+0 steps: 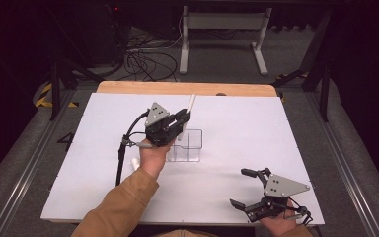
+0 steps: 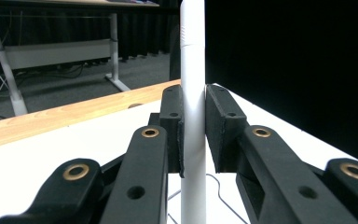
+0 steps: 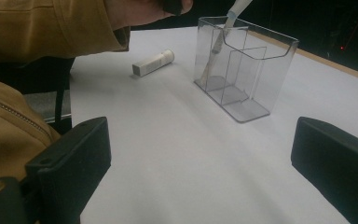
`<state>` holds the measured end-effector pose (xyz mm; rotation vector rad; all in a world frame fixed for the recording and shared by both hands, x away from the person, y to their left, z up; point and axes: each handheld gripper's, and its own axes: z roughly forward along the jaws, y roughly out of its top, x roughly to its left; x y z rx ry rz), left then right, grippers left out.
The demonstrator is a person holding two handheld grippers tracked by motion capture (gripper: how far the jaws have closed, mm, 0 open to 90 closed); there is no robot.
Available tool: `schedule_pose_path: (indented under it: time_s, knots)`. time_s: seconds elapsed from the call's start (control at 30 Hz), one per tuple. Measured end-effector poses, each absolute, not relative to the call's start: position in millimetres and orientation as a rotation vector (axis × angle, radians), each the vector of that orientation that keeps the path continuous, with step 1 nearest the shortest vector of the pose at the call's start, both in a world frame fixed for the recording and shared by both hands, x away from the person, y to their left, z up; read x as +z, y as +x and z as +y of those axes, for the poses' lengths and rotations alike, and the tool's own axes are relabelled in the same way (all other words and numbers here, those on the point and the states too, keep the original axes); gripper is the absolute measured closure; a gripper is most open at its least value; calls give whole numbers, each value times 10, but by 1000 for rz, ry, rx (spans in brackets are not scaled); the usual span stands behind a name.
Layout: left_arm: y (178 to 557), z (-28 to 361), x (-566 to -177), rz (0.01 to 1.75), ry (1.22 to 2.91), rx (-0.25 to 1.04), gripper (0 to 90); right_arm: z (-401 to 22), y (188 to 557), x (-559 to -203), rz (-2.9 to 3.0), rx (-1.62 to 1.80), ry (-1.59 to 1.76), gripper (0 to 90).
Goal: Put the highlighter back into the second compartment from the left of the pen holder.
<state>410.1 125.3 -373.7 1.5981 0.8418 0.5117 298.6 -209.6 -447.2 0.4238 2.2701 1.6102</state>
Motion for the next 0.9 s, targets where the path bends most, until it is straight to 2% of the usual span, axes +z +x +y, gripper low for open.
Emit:
schedule_pose_path:
  time_s: [0.07, 0.1, 0.13, 0.17, 0.3, 0.37, 0.5, 0.6, 0.9]
  knots:
    - [4108, 1257, -3750, 858, 1596, 493, 772, -2097, 2986, -4471, 2269, 1612, 423, 56]
    - [4107, 1263, -3755, 872, 1589, 474, 742, -2098, 2985, -4470, 2268, 1612, 423, 57]
    - [4105, 1275, -3756, 864, 1580, 452, 638, -2098, 2985, -4470, 2267, 1612, 423, 57]
    - [4097, 1290, -3751, 858, 1579, 456, 572, -2099, 2985, -4470, 2267, 1613, 424, 57]
    - [4028, 1358, -3717, 823, 1591, 461, 486, -2096, 2987, -4471, 2268, 1613, 425, 56]
    - [3999, 1405, -3697, 801, 1597, 446, 404, -2096, 2989, -4472, 2266, 1612, 426, 53]
    - [3925, 1484, -3659, 771, 1624, 437, 309, -2091, 2998, -4472, 2262, 1620, 439, 38]
    - [3866, 1518, -3639, 749, 1655, 450, 251, -2088, 3003, -4466, 2251, 1618, 448, 22]
    - [3707, 1595, -3580, 685, 1700, 487, 175, -2064, 3032, -4436, 2247, 1608, 496, 2]
